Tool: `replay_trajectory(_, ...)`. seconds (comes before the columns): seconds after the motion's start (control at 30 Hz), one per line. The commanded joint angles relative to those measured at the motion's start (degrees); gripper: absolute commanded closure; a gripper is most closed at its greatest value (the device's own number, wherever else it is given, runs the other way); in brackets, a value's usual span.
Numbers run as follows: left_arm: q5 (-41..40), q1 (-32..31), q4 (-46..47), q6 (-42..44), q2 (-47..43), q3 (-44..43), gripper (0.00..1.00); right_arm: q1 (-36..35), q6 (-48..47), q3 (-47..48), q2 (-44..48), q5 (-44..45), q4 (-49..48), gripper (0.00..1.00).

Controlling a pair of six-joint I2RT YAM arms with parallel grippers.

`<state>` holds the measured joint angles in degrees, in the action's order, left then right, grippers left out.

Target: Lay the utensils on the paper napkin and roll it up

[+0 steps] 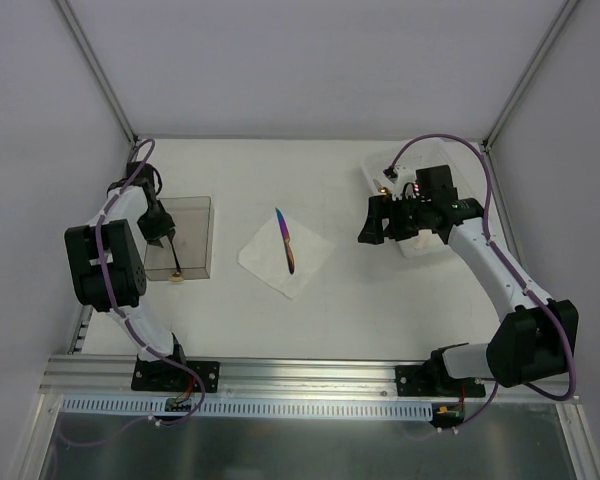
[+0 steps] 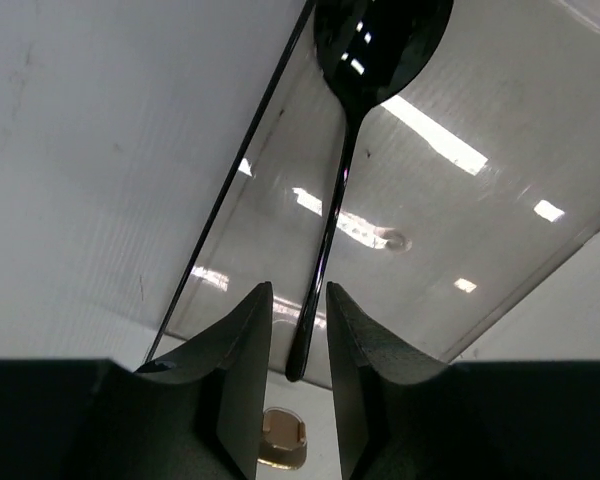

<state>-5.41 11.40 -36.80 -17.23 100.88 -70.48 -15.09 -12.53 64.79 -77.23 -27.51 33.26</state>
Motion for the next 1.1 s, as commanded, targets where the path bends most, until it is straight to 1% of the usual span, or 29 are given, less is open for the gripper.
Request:
replay_trajectory(0.0,3.47,0.64,3.39,4.22,1.95,-2.21,0.72,0.24,-0.21,0.24,1.29,-1.5,-0.12,0.15)
replay_trajectory(0.1,4.35,0.73,6.38,6.16,2.74,-1.94,0.71,0.24,-0.12,0.24,1.12,-1.32,-0.12,0.15)
replay_trajectory(0.37,5.23,2.22,7.7,6.16,7.84,-3.35,0.73,0.24,-0.38,0.42,1.29,-0.79,0.32,0.15)
replay_trajectory(0.43,5.23,2.22,7.7,5.99,8.45,-3.26,0.82,0.24,-0.38,0.42,1.38,-0.79,0.32,0.15)
replay_trajectory(0.5,5.23,2.22,7.62,5.37,8.63,-3.26,0.93,0.24,-0.38,0.51,1.29,-0.79,0.32,0.15)
replay_trajectory(0.57,5.23,2.22,7.62,5.28,8.37,-3.26,0.97,0.24,-0.38,0.51,1.29,-0.88,0.32,0.15)
replay_trajectory(0.6,5.23,2.22,7.62,5.02,8.02,-3.26,0.99,0.24,-0.3,0.51,1.29,-0.88,0.32,0.15)
replay_trajectory(0.7,7.34,2.14,7.44,4.14,5.12,-2.91,1.0,0.24,-0.3,0.42,1.56,-0.88,0.32,0.15)
replay_trajectory(0.83,9.1,1.0,5.25,2.47,-2.68,-4.57,1.0,0.24,-0.21,0.33,1.73,-0.97,0.32,0.15)
replay_trajectory(0.9,6.91,-0.67,2.62,2.91,-4.89,-7.64,1.0,0.24,-0.03,0.42,1.65,-1.14,0.23,0.15)
replay_trajectory(1.03,7.52,-3.31,-3.1,1.59,-8.58,-14.67,1.0,0.24,-0.03,0.42,1.82,-1.23,0.32,0.15)
replay_trajectory(1.07,7.34,-5.57,-3.8,0.81,-9.12,-17.12,1.0,0.24,0.05,0.33,1.82,-1.06,0.14,0.15)
